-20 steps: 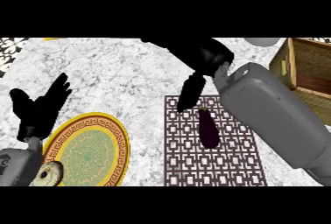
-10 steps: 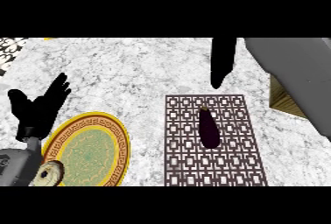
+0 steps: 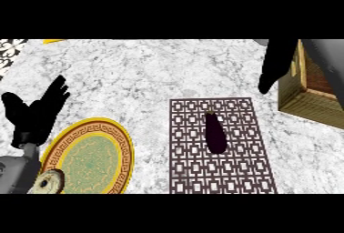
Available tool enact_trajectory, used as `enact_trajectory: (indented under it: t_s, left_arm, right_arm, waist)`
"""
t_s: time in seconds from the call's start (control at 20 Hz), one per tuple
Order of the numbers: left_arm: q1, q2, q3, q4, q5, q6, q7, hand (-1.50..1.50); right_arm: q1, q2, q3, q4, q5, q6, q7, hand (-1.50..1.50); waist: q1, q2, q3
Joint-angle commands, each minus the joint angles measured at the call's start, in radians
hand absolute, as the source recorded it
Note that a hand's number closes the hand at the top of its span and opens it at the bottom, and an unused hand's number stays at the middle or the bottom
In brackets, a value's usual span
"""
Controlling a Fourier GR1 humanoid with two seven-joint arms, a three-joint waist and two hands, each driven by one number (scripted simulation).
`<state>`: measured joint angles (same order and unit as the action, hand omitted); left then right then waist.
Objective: Pick the eggplant from the placemat and place it in the basket
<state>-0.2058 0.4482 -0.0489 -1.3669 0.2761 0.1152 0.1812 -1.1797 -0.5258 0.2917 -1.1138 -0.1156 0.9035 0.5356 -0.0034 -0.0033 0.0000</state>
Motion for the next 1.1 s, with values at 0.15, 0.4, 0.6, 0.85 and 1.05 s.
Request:
enact_trajectory:
  t_s: [0.15, 0.4, 0.6, 0.85, 1.05]
  left_arm:
    - [0.022, -0.037, 0.0, 0.0, -0.029, -0.006, -0.021, 0.0]
    - [0.013, -0.026, 0.034, 0.004, -0.033, -0.022, 0.005, 0.0]
    - [-0.002, -0.042, 0.042, 0.006, -0.034, -0.039, -0.001, 0.0]
    - [0.038, -0.075, 0.013, -0.066, -0.084, -0.006, 0.018, 0.0]
    - [-0.01, -0.071, 0.053, -0.004, -0.083, -0.041, 0.015, 0.0]
  right_arm:
    - [0.227, -0.028, -0.084, -0.164, 0.032, -0.042, -0.095, -1.5]
    - [0.396, 0.023, -0.058, -0.294, 0.159, -0.121, -0.159, -1.5]
    - [0.47, 0.074, -0.029, -0.23, 0.322, -0.23, -0.323, -1.5]
    - [0.533, 0.15, -0.015, -0.154, 0.413, -0.335, -0.432, -1.5]
    - [0.533, 0.242, -0.02, -0.082, 0.447, -0.38, -0.463, -1.5]
  waist:
    - [-0.002, 0.002, 0.0]
    - [0.002, 0.002, 0.0]
    - [0.009, 0.006, 0.001]
    - [0.017, 0.005, 0.001]
    - [0.011, 0.005, 0.0]
